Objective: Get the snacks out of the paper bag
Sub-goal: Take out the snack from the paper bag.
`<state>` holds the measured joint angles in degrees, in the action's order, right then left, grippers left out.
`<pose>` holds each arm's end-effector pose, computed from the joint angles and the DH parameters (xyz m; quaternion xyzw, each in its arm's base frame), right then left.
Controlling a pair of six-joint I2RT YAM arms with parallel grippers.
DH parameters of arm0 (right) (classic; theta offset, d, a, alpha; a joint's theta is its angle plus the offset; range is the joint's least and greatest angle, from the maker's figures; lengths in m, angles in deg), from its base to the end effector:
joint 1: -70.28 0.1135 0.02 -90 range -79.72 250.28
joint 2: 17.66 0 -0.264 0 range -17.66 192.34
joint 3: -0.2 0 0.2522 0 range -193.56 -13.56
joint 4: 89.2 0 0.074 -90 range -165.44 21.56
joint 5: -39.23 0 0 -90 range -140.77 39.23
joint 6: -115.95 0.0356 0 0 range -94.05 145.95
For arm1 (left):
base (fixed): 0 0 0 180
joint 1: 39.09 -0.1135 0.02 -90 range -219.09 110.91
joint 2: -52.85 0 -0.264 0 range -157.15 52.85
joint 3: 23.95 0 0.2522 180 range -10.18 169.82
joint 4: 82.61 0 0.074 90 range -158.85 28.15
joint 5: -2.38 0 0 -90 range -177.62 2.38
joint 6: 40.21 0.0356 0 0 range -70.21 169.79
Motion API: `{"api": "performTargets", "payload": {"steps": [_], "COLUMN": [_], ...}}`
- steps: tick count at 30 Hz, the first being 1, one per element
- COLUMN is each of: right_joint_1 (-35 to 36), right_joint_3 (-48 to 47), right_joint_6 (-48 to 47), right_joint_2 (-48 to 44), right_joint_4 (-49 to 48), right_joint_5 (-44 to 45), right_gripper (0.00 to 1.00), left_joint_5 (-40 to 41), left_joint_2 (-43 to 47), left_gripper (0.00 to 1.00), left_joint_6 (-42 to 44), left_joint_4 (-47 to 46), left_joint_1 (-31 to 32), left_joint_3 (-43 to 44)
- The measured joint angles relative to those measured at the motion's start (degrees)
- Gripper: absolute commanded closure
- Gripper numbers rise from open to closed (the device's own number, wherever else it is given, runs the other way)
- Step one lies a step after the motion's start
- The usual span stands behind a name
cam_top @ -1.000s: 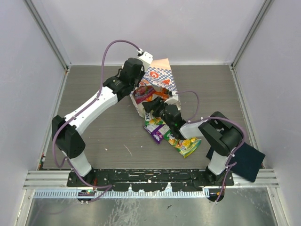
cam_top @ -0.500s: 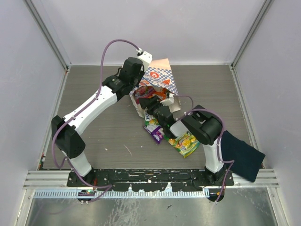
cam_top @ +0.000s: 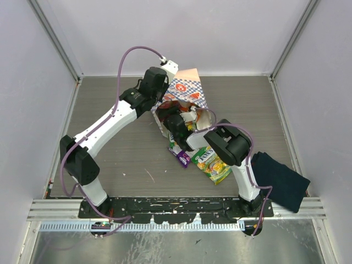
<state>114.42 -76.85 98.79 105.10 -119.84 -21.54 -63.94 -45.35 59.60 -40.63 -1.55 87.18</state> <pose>0.3282 0.2942 0.1277 0.3390 0.7060 0.3971 0.4784 0.3232 -0.2303 0.3795 0.2434 0.8143 0.0527 0.5243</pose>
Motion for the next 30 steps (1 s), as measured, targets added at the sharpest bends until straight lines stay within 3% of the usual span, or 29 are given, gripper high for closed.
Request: {"api": "performTargets", "payload": {"steps": [10,16,17,19,20,22,27,30], "right_joint_1": [0.0,-0.2,-0.2,-0.4,-0.4,-0.5,-0.2,0.9], "right_joint_3": [-8.3,-14.2,-15.0,-16.3,-16.3,-16.2,-8.9,0.2], "right_joint_6": [5.1,6.9,7.1,7.1,6.9,6.0,3.7,1.6], "right_joint_2": [0.6,4.4,4.9,5.9,6.1,6.5,4.4,-2.0], "right_joint_4": [18.6,23.5,23.5,23.5,23.3,23.2,16.5,13.2], "right_joint_5": [5.3,6.0,6.2,6.2,6.2,6.2,4.5,3.6], "right_gripper": [0.21,0.23,0.26,0.43,0.58,0.98,0.99,0.99], "left_joint_5": [0.0,0.1,0.1,0.1,0.1,0.1,0.1,0.6], "left_joint_2": [1.9,2.0,2.0,2.0,2.0,2.0,2.0,2.0], "left_gripper": [0.93,0.92,0.93,0.92,0.92,0.92,0.93,0.93], "left_joint_6": [0.1,0.1,0.1,0.1,0.1,0.1,0.1,0.2], "left_joint_4": [0.0,0.1,0.2,0.5,0.5,0.7,0.7,0.1], "left_joint_1": [0.0,0.0,0.0,0.0,0.0,0.0,-0.1,-0.2], "left_joint_3": [0.0,0.0,0.0,0.0,0.0,-0.1,-1.5,-3.0]}}
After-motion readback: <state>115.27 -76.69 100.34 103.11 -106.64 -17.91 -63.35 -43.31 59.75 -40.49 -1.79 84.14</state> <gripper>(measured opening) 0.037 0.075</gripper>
